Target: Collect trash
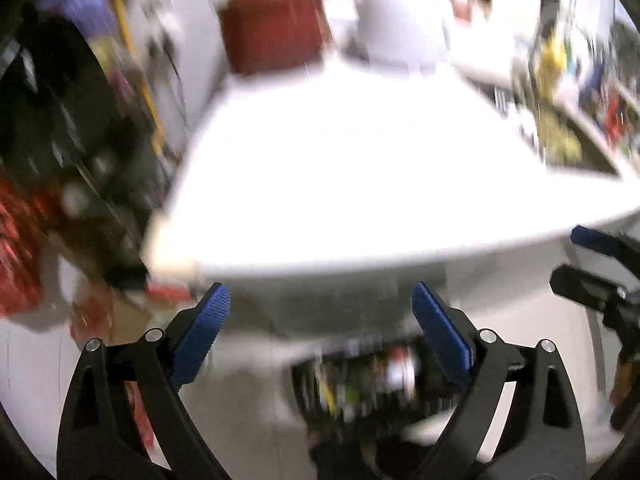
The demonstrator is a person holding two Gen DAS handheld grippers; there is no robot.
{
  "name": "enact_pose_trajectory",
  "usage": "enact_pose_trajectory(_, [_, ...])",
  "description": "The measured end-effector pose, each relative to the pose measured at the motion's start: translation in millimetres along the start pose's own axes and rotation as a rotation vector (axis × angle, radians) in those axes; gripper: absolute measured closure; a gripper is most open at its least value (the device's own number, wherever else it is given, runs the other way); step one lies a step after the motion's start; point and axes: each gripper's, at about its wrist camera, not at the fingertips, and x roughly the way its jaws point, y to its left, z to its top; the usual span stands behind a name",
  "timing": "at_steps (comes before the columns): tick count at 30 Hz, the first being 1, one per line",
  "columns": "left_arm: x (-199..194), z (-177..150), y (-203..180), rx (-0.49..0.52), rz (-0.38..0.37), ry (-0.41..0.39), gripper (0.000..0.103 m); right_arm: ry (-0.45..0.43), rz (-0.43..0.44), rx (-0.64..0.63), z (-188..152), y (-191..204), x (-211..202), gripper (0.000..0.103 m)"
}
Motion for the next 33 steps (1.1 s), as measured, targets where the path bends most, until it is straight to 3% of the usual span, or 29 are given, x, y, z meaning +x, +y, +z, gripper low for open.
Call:
enact_pose_trajectory(3, [-27.3, 43.7, 3.4, -0.052, 0.050, -0.157, 0.010, -0.183, -0.026, -0.024, 44.7, 11.0, -34.7, 0.005])
enact_pose_trajectory(4, [-34.9, 59.4, 2.0, -0.067, 0.106, -0.196, 0.010, -0.233, -0.044, -0.023, 58.2, 13.0, -42.4, 0.005])
enact_pose_trajectory(7, [-47.8, 88.8, 0.2, -0.084, 0.209, -0.266, 0.009, -0.345, -0.117, 0.005, 94.9, 18.5, -59.4, 0.005])
enact_pose_trajectory(11, [-58.7, 117.3, 10.7, -0.138, 0.161, -0.296, 0.009, -0.443, -0.235, 0.017, 128.3, 23.4, -76.9, 0.005])
enact_pose_trajectory(16, [-76.4, 133.9, 23.7, -0.151, 0.172, -0.339, 0.009, -0.460, -0.221, 0.049, 156.3, 19.5, -94.0, 0.005])
enact_pose_trajectory(24, [-95.3, 144.3, 27.4, -0.148, 0.180, -0.373, 0.009, -0.474, -0.227, 0.040, 158.0, 29.5, -108.5, 0.005])
enact_pose_trajectory(33, [-93.0, 147.5, 23.7, -0.123, 0.161, -0.355, 0.009, -0.464, -0.222, 0.035, 156.8, 33.4, -109.6, 0.005])
